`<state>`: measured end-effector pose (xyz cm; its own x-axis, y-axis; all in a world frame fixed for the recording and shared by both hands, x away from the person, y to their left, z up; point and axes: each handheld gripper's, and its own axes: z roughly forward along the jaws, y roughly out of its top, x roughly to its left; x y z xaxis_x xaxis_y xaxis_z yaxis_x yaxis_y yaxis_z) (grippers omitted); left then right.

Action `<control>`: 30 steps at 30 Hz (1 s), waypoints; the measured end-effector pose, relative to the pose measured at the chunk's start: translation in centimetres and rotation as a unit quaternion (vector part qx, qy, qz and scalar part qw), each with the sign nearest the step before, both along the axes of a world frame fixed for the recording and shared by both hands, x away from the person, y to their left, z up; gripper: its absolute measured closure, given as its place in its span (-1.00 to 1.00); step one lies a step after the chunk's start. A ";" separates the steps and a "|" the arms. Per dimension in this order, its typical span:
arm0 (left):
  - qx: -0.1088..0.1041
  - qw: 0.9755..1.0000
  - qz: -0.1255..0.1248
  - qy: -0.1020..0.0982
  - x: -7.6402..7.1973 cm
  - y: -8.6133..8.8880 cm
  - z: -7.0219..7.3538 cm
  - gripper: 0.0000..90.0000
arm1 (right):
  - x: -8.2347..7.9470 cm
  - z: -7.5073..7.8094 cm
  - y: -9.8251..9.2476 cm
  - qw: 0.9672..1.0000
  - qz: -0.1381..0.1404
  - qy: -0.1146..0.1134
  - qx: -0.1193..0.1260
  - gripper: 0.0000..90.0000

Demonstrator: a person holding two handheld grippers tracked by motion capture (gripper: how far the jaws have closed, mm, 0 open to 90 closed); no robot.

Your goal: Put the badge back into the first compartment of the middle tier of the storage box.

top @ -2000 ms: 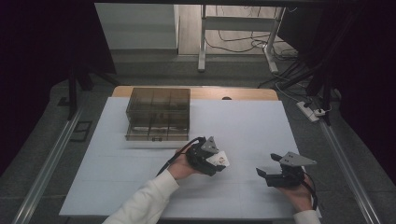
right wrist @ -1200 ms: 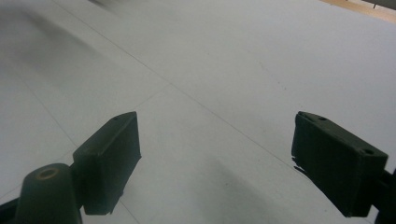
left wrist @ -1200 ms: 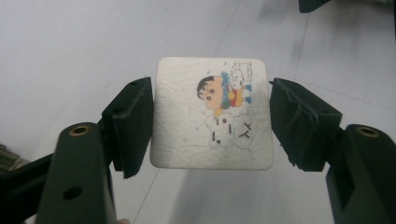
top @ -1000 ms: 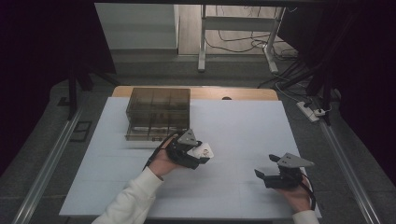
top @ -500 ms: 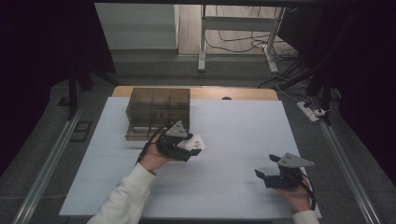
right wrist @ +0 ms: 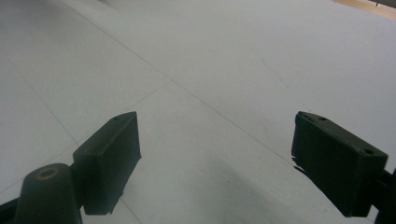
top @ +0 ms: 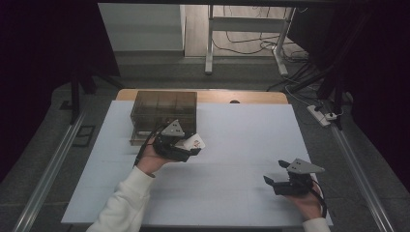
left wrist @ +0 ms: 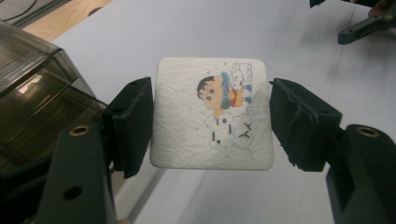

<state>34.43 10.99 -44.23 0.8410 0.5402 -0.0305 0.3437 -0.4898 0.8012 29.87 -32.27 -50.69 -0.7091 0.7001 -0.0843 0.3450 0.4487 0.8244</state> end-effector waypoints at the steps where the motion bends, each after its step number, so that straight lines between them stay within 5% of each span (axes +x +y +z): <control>1: 0.000 1.000 0.003 0.000 0.1 0.2 0.0 -0.27 | 0.0 0.0 0.0 1.000 0.000 0.000 0.000 -0.66; 15: -0.014 0.999 0.039 0.001 0.8 2.6 0.4 -0.27 | 0.0 -0.1 0.1 1.000 0.002 0.000 0.001 -0.66; 30: -0.041 0.995 0.090 0.001 1.6 6.0 0.5 -0.27 | 0.1 -0.2 0.1 1.000 0.002 0.002 0.002 -0.66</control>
